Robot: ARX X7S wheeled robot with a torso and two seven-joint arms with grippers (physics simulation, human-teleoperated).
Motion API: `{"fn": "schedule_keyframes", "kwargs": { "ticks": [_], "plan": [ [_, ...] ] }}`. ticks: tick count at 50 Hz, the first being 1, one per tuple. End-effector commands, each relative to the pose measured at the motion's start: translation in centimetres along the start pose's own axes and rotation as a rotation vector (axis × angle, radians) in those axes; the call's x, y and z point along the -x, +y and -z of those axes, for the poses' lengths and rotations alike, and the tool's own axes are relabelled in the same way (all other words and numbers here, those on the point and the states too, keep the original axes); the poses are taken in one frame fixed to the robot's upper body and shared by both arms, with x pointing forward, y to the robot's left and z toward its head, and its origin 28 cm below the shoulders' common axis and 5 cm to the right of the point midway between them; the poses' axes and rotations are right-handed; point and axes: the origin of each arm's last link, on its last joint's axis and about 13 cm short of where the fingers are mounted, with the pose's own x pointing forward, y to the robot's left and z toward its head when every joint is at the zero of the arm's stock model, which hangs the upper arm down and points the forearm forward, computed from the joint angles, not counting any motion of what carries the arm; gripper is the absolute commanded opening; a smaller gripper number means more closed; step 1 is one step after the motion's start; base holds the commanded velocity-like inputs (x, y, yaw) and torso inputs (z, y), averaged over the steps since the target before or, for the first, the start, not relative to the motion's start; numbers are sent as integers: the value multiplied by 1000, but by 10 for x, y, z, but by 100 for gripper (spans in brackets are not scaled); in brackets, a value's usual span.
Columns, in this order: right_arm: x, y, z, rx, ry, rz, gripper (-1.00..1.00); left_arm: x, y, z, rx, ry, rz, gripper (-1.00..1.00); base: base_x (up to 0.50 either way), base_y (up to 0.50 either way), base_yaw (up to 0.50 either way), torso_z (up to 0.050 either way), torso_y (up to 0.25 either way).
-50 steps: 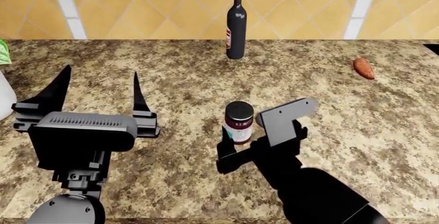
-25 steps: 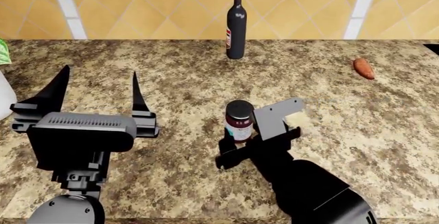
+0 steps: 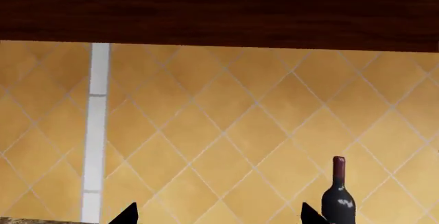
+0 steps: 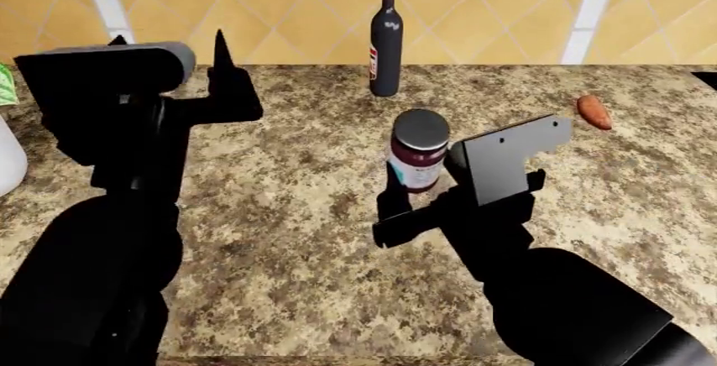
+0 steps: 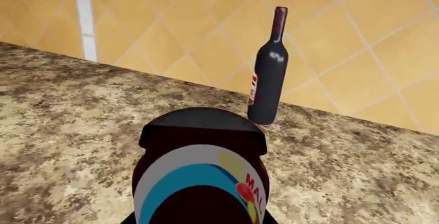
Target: Pick the jam and peanut butter from the counter and place them in the cabinets closest to them.
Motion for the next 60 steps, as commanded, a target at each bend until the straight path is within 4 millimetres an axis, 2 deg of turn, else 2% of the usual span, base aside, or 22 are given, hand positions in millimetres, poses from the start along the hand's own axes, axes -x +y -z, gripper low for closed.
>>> {"fn": "schedule_keyframes", "kwargs": {
  "ticks": [1,8,13,15,17,23,32,38,50,60],
  "plan": [
    [32,-8,-40,19,-130,11,-100,-76,-19,-47,172,78,47,100,0,0,0,0,0],
    [42,-15,-65,-47,-136,-51,-100,-140,-21,-26,184,182,15,100,0,0,0,0,0],
    [45,-17,-82,-53,-112,-95,-100,-171,-21,-3,128,253,11,100,0,0,0,0,0],
    [46,-18,-88,-41,-112,-108,-100,-178,-22,10,72,266,33,100,0,0,0,0,0],
    [47,-19,-96,-35,-114,-114,-100,-175,-22,23,31,291,65,100,0,0,0,0,0],
    [46,-25,-117,-9,-115,-106,-100,-162,-18,51,97,400,106,100,0,0,0,0,0],
    [43,-31,-128,19,-84,-99,-100,-153,-13,72,143,375,135,100,0,0,0,0,0],
    [40,-33,-132,43,-59,-95,-100,-152,-10,76,199,327,165,100,37,10,0,0,0],
    [41,-34,-139,123,-25,-60,-100,-151,-8,78,196,336,167,100,475,240,0,0,0],
    [40,-32,-137,153,-16,-75,-100,-150,-7,78,208,340,170,100,488,221,0,0,0]
  ]
}}
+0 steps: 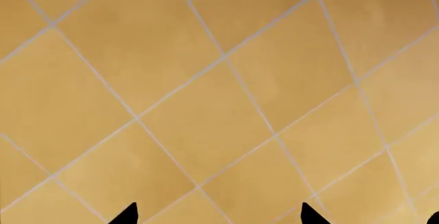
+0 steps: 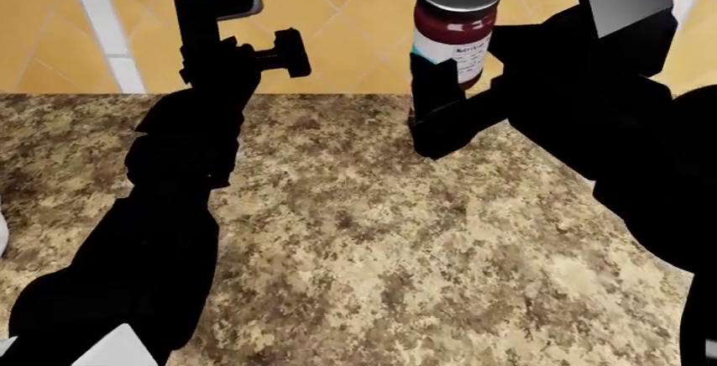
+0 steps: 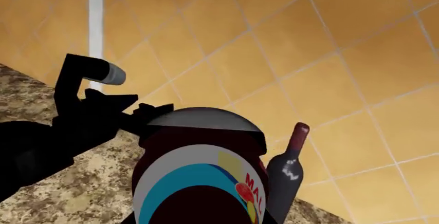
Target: Pick the jam and peanut butter from the counter and place them in the cabinets closest to them.
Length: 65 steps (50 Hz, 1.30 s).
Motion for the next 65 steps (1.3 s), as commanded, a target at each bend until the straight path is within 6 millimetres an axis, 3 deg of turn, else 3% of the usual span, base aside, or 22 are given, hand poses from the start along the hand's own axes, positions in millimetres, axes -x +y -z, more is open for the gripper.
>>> {"fn": "schedule_keyframes", "kwargs": {
  "ticks": [1,14,21,37,47,65],
  "plan": [
    [0,-1,-2,40,15,2,-100,1,1,3,11,2,11,100,500,137,0,0,0],
    [2,0,-5,30,-4,-16,-100,1,1,3,12,6,12,100,500,16,0,0,1],
    [9,1,-11,-33,-96,-25,-100,1,1,3,13,7,15,100,429,-3,0,0,0],
    [52,19,-9,-132,-287,161,-100,1,1,4,2,3,12,100,0,0,0,0,0],
    [78,39,-5,-88,-409,249,-100,0,0,4,-3,6,8,100,0,0,0,0,0],
    [105,54,-23,-66,-538,288,-100,1,0,4,-11,11,-3,100,0,0,0,0,0]
  ]
}}
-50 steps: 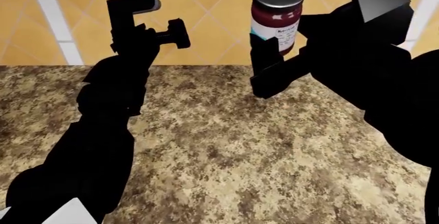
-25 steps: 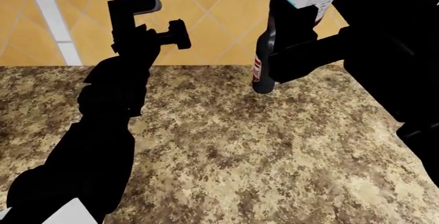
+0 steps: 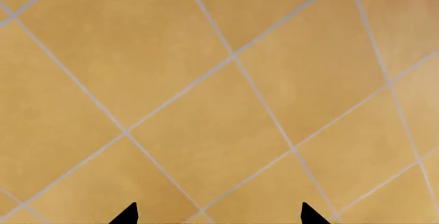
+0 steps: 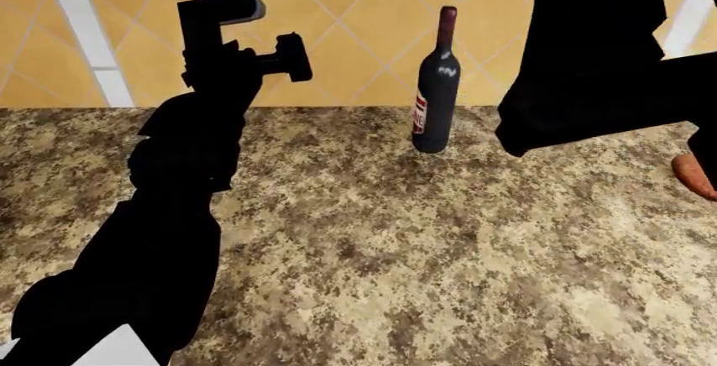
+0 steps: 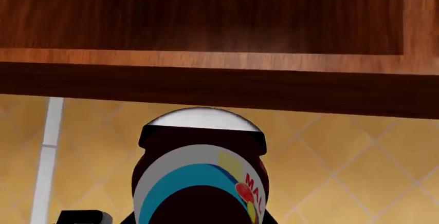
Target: Pick the jam and peanut butter from the counter and place them in the cabinets closest to them.
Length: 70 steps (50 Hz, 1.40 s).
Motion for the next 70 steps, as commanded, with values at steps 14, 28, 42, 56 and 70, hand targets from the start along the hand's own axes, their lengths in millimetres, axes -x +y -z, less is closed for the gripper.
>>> {"fn": "schedule_keyframes", "kwargs": {
  "ticks": [14,28,42,56,70],
  "plan": [
    [17,6,-39,39,-152,72,-100,0,0,1,-16,2,-9,100,0,0,0,0,0],
    [-8,7,-69,76,-187,93,-100,0,-1,2,-23,6,-16,100,0,0,0,0,0],
    [-33,6,-114,-2,-113,80,-100,0,-1,2,-33,17,-27,100,0,0,0,0,0],
    [-45,10,-167,24,-41,31,-100,1,0,3,-33,28,-33,100,0,0,0,0,1],
    [-88,1,-185,-35,144,4,-100,1,0,3,-23,37,-33,100,0,0,0,0,0]
  ]
}}
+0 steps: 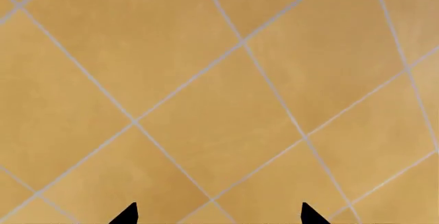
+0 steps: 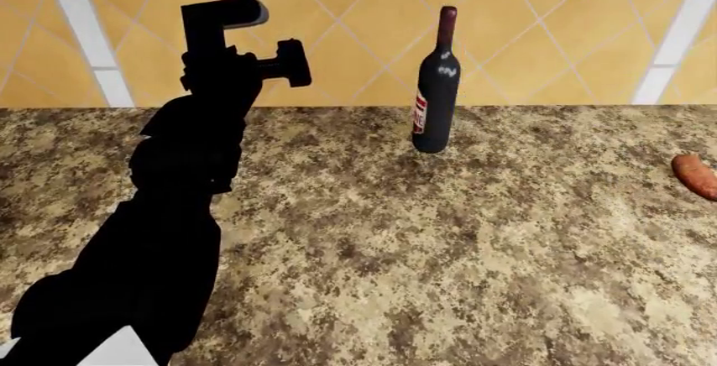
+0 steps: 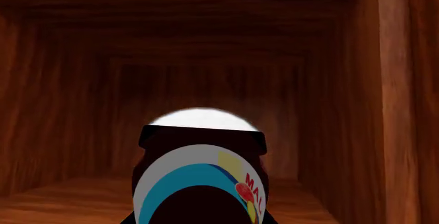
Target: Pick the jam and peanut butter from the counter and place them in the cabinets closest to them.
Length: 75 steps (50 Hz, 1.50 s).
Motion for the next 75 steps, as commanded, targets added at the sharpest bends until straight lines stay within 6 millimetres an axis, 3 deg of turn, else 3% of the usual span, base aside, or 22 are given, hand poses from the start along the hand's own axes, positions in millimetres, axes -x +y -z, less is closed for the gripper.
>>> {"fn": "schedule_keyframes", "kwargs": {
  "ticks": [1,25,35,47,48,66,75],
  "plan": [
    [-33,-4,-13,-21,163,-43,-100,0,0,0,4,8,-2,100,0,0,0,0,0],
    [-94,-28,7,-42,388,71,-100,0,0,1,-6,10,-10,100,0,0,0,0,0],
    [-121,-39,39,-53,510,108,-100,0,0,1,-7,10,-10,100,0,0,0,0,0],
    [-130,-43,78,-44,617,104,-100,0,0,0,-5,10,-11,100,3,0,0,0,0],
    [-131,-43,80,-39,621,102,100,0,0,0,-5,10,-12,100,0,0,3,0,0],
    [-131,-46,72,-32,588,103,100,0,0,0,-13,9,-6,100,0,0,0,0,0],
    [-122,-32,48,34,454,69,100,0,0,1,-15,8,-6,100,0,0,0,0,0]
  ]
}}
